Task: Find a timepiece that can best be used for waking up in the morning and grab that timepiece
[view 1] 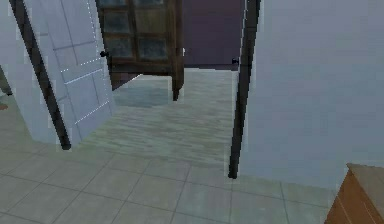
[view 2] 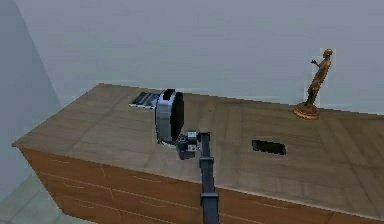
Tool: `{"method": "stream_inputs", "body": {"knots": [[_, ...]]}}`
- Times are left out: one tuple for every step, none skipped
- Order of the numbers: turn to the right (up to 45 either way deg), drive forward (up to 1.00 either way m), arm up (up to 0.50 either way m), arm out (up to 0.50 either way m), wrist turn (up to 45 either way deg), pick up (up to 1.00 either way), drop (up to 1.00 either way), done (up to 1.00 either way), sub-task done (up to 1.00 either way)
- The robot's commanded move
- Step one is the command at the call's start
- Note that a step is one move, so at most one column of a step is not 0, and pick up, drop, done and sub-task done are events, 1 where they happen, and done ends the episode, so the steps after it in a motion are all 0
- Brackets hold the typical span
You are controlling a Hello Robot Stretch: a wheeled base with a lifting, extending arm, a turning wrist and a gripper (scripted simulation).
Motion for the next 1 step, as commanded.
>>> {"method": "stream_inputs", "body": {"knots": [[0.0,0.00,0.10,0.00,0.0,0.00,0.00,0.00,0.00]]}}
